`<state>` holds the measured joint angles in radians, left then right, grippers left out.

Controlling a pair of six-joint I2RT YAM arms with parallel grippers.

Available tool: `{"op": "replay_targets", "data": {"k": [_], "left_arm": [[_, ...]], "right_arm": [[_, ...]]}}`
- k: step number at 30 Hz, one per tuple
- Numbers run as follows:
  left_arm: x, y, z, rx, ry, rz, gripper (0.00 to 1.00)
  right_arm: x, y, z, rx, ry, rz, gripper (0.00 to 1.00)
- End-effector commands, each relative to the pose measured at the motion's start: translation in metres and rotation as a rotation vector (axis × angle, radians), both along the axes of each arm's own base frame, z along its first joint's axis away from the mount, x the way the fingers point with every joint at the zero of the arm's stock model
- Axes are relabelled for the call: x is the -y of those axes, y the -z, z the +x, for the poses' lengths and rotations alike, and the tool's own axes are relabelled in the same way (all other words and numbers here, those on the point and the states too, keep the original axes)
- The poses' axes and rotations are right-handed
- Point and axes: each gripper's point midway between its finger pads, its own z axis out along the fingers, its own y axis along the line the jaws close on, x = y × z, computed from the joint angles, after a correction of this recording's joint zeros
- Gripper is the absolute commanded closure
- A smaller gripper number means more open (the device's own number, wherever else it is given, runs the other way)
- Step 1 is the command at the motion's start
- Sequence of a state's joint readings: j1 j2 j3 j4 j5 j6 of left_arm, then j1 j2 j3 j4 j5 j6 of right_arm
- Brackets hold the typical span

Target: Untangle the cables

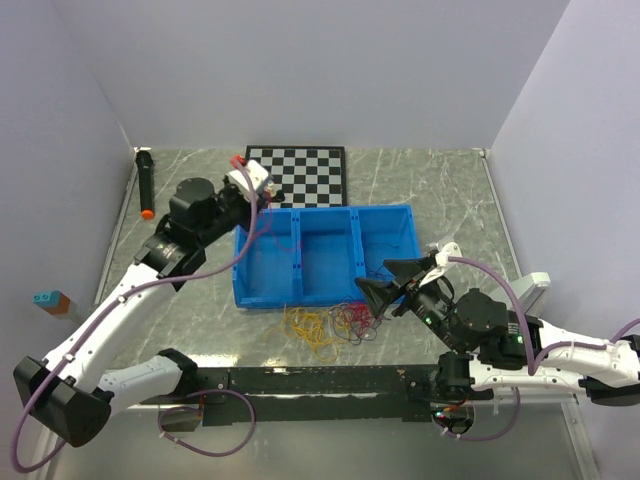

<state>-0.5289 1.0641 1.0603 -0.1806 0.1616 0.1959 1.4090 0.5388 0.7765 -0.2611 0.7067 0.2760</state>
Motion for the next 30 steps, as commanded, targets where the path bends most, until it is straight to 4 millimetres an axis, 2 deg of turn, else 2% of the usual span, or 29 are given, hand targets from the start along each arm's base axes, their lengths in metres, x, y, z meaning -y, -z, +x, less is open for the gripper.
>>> {"op": "replay_targets", "data": {"k": [1, 6, 12, 16, 23, 27, 30], "left_arm": [[-0.024, -0.056, 0.015, 0.114, -0.087, -0.121, 0.99], [-0.025, -0.062, 0.008, 0.113, -0.054, -0.165, 0.99], [-0.018, -0.082, -0.004, 0.135, 0.008, -0.22, 0.99], [-0.017, -0.063, 0.002, 0.087, -0.005, -0.187, 0.99], [-0.016, -0.001, 0.011, -0.012, -0.026, -0.139, 0.99], [-0.021, -0.001, 0.016, -0.003, -0.056, -0.161, 0.99], [-0.023, -0.027, 0.019, 0.049, -0.065, -0.214, 0.99]], "right_arm": [[0.002, 0.006, 0.002, -0.008, 0.022, 0.005, 0.17], [0.001, 0.005, 0.002, -0.005, 0.02, 0.006, 0.17], [-0.001, 0.004, 0.002, -0.006, 0.018, -0.001, 0.18], [0.0, 0.003, 0.003, -0.002, 0.021, 0.001, 0.18], [0.006, 0.005, 0.002, -0.015, 0.03, 0.006, 0.2], [0.012, 0.01, 0.002, -0.025, 0.041, 0.009, 0.21], [0.016, 0.014, 0.003, -0.031, 0.051, 0.012, 0.21]]}}
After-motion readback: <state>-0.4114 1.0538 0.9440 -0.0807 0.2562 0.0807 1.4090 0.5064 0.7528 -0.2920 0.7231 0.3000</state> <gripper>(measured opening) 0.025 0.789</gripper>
